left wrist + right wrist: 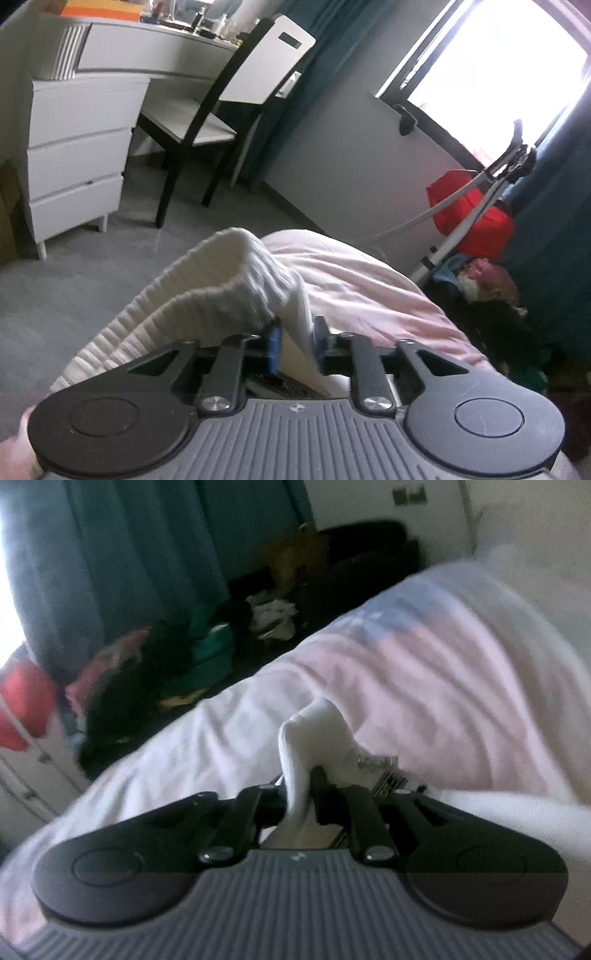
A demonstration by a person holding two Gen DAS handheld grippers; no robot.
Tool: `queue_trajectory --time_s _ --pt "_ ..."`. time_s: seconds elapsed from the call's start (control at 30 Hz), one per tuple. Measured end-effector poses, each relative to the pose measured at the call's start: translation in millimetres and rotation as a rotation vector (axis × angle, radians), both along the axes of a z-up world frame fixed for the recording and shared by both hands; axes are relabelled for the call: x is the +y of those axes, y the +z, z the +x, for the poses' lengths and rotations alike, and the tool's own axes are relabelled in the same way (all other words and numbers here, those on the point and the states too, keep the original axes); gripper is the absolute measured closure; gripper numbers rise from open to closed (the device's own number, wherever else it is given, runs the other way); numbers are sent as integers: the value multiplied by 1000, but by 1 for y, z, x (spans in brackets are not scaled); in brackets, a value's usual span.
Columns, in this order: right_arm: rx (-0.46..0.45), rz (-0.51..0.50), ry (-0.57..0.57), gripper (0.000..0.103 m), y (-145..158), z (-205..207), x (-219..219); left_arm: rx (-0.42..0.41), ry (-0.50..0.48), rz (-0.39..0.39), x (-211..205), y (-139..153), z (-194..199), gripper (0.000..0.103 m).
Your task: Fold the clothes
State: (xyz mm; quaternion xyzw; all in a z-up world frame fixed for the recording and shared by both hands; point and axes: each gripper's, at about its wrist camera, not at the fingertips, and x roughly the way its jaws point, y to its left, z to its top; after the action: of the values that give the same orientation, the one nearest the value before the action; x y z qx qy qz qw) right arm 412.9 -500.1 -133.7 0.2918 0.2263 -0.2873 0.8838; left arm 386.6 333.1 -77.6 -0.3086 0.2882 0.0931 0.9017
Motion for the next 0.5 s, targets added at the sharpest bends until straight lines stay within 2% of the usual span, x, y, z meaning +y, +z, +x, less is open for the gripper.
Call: queue_trajectory --time_s 0.07,0.1,0.13,0.17,0.2,0.3,0.37,0.5 --pt "-57 34 23 69 5 -20 -5 -17 -11 -23 3 4 -15 53" --pt "-85 37 38 56 9 -31 -5 -23 -9 -25 3 8 -25 49" --pt "-111 33 57 49 13 -43 -4 -25 0 -18 1 12 -38 36" --pt "-140 32 76 35 18 -58 -3 -28 10 -13 -2 16 -52 24" --pt "-168 35 85 32 23 -72 -1 -34 22 -11 -5 20 -67 23" --pt "-272 126 95 32 32 -122 -2 -59 15 -54 -12 24 -111 22" --pt "-319 233 75 31 28 -152 -5 -49 24 -92 -17 21 -140 18" --pt "-362 451 63 31 4 -206 -5 2 66 -189 -22 2 -180 17"
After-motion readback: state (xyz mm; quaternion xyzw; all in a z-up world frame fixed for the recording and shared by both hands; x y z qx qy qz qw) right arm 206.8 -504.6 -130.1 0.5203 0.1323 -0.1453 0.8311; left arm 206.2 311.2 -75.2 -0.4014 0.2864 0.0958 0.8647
